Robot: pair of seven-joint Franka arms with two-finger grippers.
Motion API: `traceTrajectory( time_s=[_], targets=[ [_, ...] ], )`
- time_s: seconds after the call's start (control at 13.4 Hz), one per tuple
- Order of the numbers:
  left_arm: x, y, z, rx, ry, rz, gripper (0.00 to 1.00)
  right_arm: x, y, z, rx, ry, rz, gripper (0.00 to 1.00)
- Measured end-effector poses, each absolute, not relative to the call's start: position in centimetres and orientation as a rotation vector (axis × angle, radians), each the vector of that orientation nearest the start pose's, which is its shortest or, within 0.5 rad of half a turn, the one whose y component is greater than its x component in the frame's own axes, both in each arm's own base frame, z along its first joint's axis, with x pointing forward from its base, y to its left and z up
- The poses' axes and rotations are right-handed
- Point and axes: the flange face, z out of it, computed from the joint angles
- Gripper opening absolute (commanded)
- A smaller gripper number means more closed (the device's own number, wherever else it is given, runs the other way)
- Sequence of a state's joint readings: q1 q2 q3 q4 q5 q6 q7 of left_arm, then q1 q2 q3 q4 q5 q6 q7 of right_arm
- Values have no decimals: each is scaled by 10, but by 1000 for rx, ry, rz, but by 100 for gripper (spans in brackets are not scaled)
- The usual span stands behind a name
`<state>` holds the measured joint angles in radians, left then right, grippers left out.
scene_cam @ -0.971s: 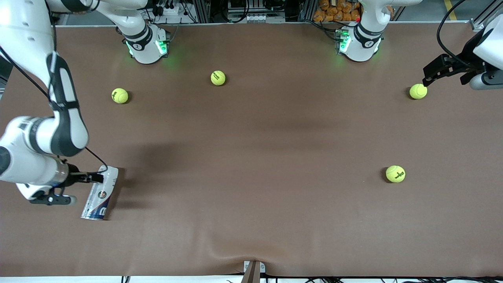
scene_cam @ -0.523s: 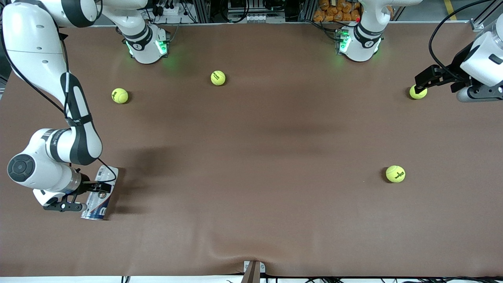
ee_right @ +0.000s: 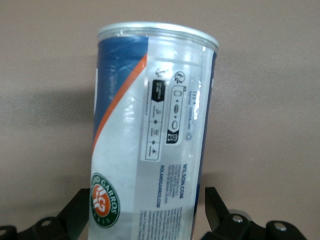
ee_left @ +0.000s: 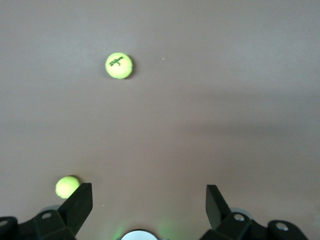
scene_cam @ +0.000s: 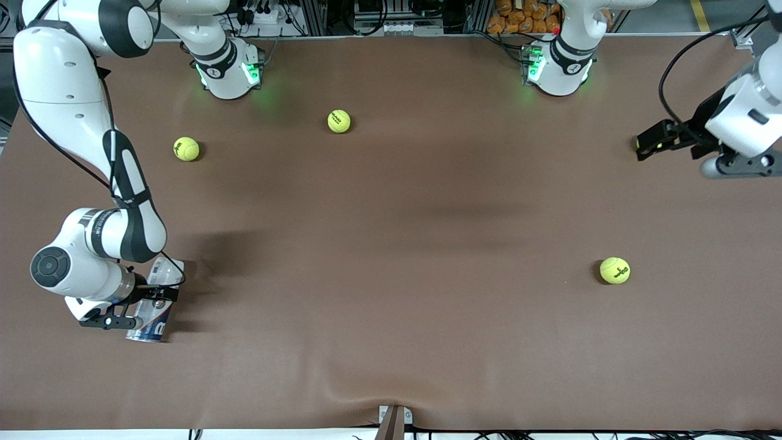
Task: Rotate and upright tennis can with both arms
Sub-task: 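Lift the can with the right gripper while the left gripper moves inward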
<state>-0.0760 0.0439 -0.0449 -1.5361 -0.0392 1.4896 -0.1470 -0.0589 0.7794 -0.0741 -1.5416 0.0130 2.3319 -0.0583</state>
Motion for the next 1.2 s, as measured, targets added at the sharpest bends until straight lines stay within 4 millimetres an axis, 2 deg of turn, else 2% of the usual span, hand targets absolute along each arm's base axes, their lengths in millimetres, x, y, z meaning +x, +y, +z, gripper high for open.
traceTrajectory(
  time_s=[0.07, 0.15, 0.22, 0.52, 0.67, 0.82, 0.97, 1.05, 1.2],
  targets=[
    [561, -74, 600, -3184, -41, 165, 100, 702, -86, 193, -3184, 100, -16, 100],
    [567, -75, 590, -3202, -45, 181, 100, 703, -86, 193, -3184, 102, -30, 88],
    [574, -76, 579, -3216, -50, 199, 100, 704, -86, 194, -3184, 104, -47, 84],
    [600, -82, 533, -3251, -68, 250, 100, 707, -88, 199, -3184, 113, -72, 85],
    [610, -86, 512, -3280, -83, 280, 100, 715, -86, 212, -3184, 79, -118, 86],
    [620, -89, 492, -3321, -107, 314, 100, 723, -80, 232, -3183, -33, -174, 86],
    [631, -91, 472, -3348, -131, 351, 100, 732, -62, 250, -3161, -192, -227, 87],
    [636, -92, 462, -3357, -141, 374, 100, 735, -45, 257, -3137, -274, -250, 89],
    [647, -94, 438, -3383, -169, 418, 100, 741, 4, 276, -3066, -453, -303, 89]
  ],
)
